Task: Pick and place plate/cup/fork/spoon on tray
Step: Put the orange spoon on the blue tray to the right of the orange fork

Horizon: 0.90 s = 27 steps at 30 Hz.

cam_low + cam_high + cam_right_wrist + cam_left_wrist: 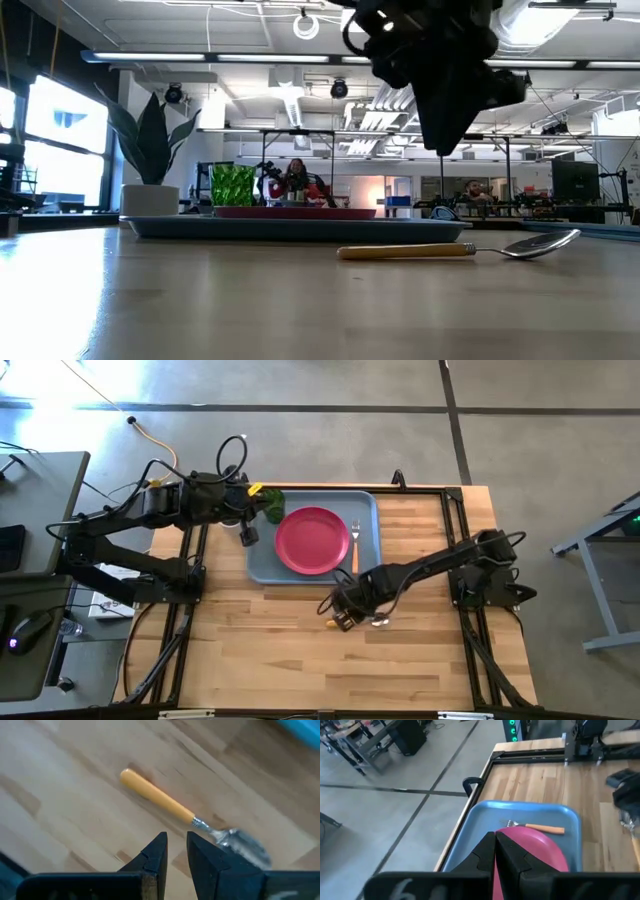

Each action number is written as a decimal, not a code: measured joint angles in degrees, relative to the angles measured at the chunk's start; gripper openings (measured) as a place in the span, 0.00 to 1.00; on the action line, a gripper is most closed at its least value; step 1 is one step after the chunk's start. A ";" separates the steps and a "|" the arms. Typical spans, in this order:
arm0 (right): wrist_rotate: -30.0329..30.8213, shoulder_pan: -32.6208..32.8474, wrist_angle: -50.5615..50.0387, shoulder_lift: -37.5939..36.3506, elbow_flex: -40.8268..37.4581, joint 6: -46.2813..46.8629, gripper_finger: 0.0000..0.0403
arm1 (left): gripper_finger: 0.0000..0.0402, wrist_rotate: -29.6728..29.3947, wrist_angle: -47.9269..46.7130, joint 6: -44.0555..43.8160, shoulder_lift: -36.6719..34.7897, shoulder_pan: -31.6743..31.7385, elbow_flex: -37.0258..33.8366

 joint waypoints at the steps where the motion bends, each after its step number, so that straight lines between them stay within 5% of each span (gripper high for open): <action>1: -0.85 -0.59 0.00 0.00 0.00 -2.99 0.16 | 0.01 -0.01 0.01 -0.93 0.00 0.00 0.00; 15: -1.17 -3.16 3.13 0.54 0.00 -37.39 0.37 | 0.01 -0.04 -0.23 -9.86 0.00 0.00 -0.02; 27: -1.09 1.09 5.04 9.06 -0.07 -52.49 0.38 | 0.01 -0.17 -0.47 -13.14 0.00 0.00 0.00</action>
